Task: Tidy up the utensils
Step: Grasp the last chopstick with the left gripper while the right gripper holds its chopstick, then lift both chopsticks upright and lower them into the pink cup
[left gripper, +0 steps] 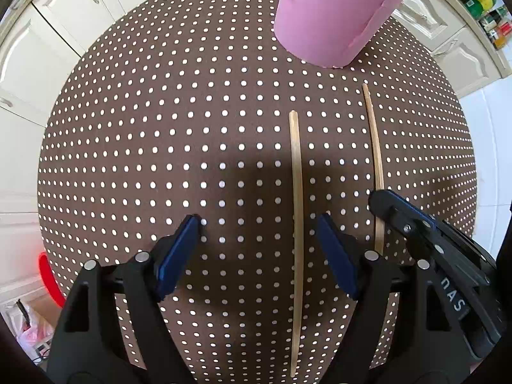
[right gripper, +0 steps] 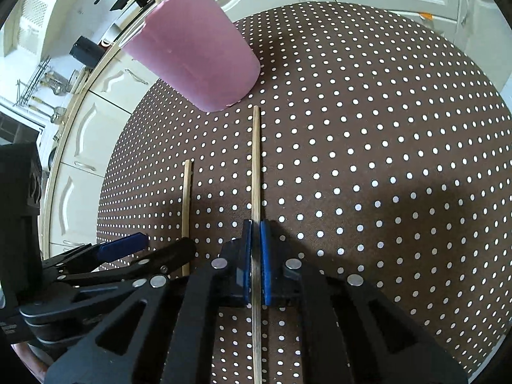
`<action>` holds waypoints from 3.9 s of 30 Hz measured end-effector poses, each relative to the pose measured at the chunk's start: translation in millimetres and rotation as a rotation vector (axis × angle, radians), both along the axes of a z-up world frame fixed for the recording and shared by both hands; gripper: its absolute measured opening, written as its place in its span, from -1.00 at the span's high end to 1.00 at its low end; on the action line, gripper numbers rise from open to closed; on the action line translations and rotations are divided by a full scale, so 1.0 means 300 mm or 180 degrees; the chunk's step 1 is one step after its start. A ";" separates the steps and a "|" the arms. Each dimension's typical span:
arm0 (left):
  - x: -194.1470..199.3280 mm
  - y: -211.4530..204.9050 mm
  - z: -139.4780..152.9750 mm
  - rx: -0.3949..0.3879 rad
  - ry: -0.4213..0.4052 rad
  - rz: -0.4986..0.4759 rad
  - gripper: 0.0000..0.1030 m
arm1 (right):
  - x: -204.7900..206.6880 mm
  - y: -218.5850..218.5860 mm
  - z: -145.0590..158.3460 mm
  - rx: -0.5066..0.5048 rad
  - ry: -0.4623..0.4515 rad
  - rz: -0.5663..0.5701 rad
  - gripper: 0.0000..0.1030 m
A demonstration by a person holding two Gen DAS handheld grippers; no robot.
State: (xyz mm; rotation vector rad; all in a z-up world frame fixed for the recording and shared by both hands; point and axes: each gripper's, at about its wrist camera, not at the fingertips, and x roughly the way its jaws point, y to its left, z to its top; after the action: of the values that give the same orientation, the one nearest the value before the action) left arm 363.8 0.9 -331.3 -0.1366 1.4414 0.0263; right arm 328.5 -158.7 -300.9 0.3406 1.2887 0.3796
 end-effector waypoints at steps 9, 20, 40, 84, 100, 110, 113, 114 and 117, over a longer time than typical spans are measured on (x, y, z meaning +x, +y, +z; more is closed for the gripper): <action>0.068 -0.080 -0.034 0.0175 -0.0047 -0.0084 0.25 | -0.003 -0.072 0.027 0.0078 0.0117 -0.0070 0.93; 0.094 -0.066 -0.010 -0.0029 -0.0171 -0.0077 0.86 | 0.019 0.020 0.084 0.0039 -0.0115 -0.0102 0.91; -0.093 0.016 0.376 0.0172 -0.1057 -0.0032 0.88 | -0.037 -0.005 0.327 0.0072 -0.0769 -0.0194 0.91; -0.104 0.071 0.900 0.0009 -0.2343 -0.0041 0.89 | 0.077 -0.009 0.726 0.0088 -0.1941 -0.0356 0.91; 0.090 0.081 0.955 -0.0069 -0.2392 -0.0028 0.89 | 0.242 0.013 0.727 0.0069 -0.1993 -0.0481 0.91; 0.193 0.053 0.836 -0.0003 -0.2070 -0.0164 0.89 | 0.299 0.026 0.638 0.0060 -0.1802 -0.0444 0.91; 0.213 0.054 0.794 -0.0010 -0.1955 -0.0164 0.89 | 0.301 0.035 0.613 0.0034 -0.1748 -0.0415 0.91; 0.220 0.053 0.777 0.0015 -0.1918 -0.0172 0.89 | 0.301 0.039 0.605 0.0030 -0.1736 -0.0401 0.91; 0.239 0.054 0.732 0.0030 -0.1801 -0.0185 0.89 | 0.302 0.046 0.584 0.0015 -0.1693 -0.0372 0.91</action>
State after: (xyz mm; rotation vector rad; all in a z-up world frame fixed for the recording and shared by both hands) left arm 435.4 17.0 -111.6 -0.0846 0.8794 -0.0503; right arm 419.2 -144.8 -125.6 0.2919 0.7445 0.3443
